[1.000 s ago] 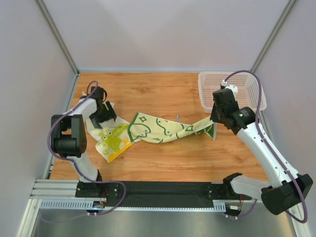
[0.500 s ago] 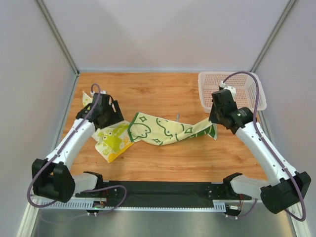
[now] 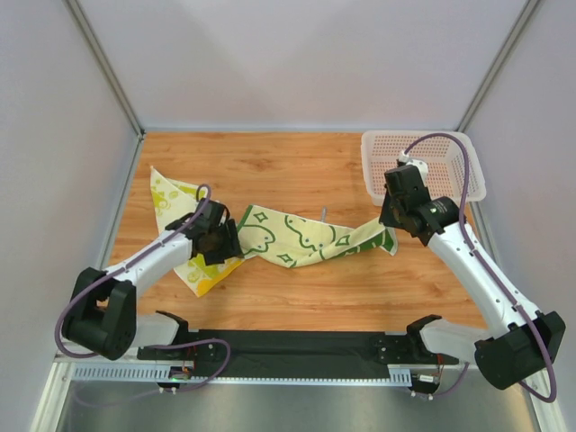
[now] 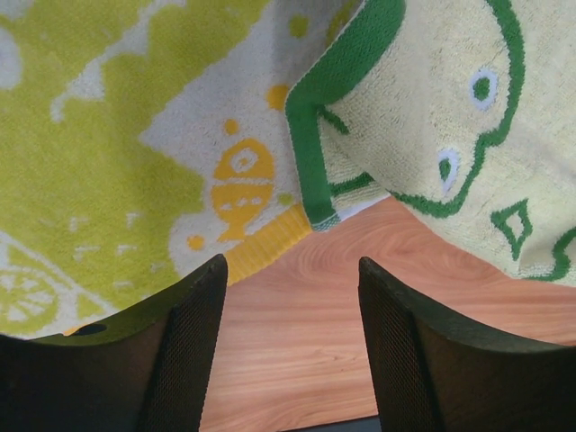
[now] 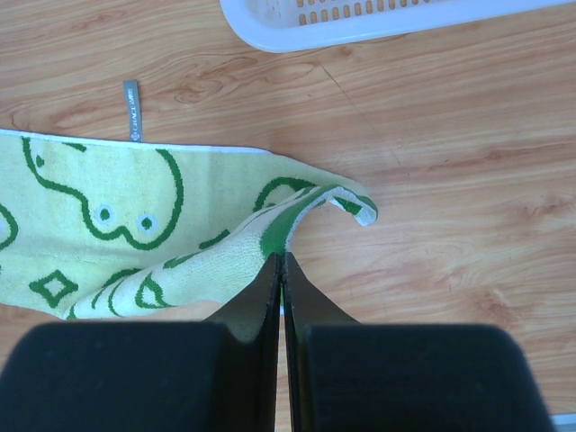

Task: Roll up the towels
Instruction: Flatten the towel

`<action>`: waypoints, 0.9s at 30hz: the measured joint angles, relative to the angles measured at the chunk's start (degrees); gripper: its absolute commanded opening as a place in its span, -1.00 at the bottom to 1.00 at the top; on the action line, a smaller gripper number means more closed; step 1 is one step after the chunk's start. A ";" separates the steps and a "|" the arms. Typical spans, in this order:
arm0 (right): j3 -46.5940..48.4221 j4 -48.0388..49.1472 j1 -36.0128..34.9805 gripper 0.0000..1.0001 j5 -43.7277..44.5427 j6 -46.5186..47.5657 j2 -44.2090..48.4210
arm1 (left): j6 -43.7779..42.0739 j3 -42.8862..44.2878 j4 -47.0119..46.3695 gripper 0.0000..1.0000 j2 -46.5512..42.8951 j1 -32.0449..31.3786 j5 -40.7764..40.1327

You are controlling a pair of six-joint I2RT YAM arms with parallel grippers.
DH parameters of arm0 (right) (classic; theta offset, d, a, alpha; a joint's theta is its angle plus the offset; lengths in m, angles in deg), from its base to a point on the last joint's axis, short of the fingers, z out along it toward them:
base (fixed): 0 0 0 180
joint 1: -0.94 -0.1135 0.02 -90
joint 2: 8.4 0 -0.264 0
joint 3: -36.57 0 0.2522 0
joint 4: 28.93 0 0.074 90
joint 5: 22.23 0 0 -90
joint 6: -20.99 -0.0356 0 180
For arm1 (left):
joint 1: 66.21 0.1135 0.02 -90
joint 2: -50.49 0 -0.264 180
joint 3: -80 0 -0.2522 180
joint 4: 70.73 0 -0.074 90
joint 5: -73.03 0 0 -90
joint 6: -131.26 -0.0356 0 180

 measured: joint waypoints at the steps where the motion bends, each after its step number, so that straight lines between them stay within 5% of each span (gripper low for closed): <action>1: -0.02 0.00 0.00 -0.99 -0.02 0.00 0.00 | 0.07 0.00 -0.68 0.34 0.68 -0.15 0.02; 11: -0.20 0.07 0.00 -0.99 -0.02 0.00 0.00 | 0.26 1.95 -2.91 0.22 9.11 -1.51 -0.04; 27: -1.01 0.90 0.00 -0.99 -0.17 0.02 -0.35 | -0.37 9.27 0.35 0.07 10.64 -3.98 -4.35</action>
